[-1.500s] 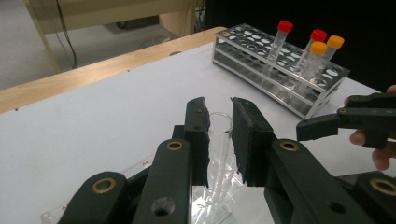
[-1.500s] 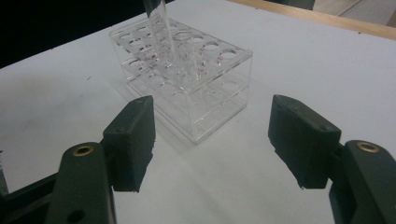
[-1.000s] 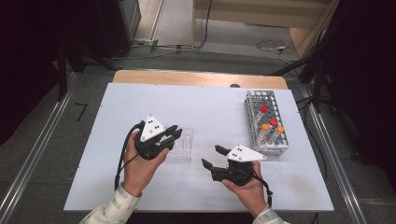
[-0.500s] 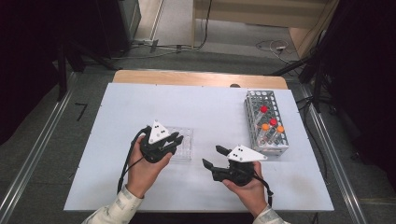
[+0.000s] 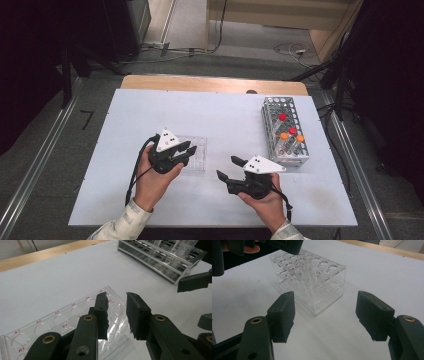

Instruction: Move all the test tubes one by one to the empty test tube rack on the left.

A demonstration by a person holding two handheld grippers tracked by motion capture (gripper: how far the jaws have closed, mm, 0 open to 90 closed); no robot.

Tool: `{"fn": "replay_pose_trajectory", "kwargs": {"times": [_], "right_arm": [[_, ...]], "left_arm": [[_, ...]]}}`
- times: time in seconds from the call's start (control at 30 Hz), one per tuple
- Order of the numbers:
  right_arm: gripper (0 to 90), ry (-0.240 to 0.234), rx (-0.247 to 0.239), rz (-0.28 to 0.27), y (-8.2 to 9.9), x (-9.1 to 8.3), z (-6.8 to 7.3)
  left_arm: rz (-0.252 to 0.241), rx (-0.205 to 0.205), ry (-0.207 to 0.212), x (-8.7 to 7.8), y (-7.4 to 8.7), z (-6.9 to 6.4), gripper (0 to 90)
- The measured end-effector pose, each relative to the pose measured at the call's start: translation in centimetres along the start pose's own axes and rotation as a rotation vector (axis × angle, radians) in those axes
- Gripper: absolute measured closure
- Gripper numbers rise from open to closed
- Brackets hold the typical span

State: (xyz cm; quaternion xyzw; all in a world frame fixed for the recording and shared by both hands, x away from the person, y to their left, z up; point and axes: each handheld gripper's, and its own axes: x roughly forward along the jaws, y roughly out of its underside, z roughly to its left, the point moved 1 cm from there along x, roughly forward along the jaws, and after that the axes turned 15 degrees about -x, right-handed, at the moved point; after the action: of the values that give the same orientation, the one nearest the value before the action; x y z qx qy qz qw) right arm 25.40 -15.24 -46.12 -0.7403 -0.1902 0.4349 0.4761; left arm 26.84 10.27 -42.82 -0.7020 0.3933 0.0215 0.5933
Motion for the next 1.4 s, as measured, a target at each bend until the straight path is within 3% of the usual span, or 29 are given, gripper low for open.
{"fn": "replay_pose_trajectory", "kwargs": {"times": [0.33,0.83,1.07,1.27,1.4], "right_arm": [[30.6,0.007,0.001,-0.004,0.0,-0.3,-0.2],[30.5,0.052,0.008,0.001,0.5,-1.5,-1.4],[30.4,0.125,0.024,0.009,1.6,-3.6,-3.1],[30.5,0.229,0.050,0.005,2.7,-6.2,-5.3],[30.3,0.274,0.080,0.014,3.7,-7.1,-6.6]], "left_arm": [[-0.031,-0.018,0.022,-0.8,-0.5,0.2,65.2],[-0.078,-0.059,0.027,-1.3,-0.9,1.0,32.2],[-0.080,-0.072,0.035,-1.5,-1.0,1.2,28.8],[-0.086,-0.071,0.031,-1.6,-1.1,1.2,27.5],[-0.090,-0.069,0.027,-1.5,-1.1,1.2,25.7]]}}
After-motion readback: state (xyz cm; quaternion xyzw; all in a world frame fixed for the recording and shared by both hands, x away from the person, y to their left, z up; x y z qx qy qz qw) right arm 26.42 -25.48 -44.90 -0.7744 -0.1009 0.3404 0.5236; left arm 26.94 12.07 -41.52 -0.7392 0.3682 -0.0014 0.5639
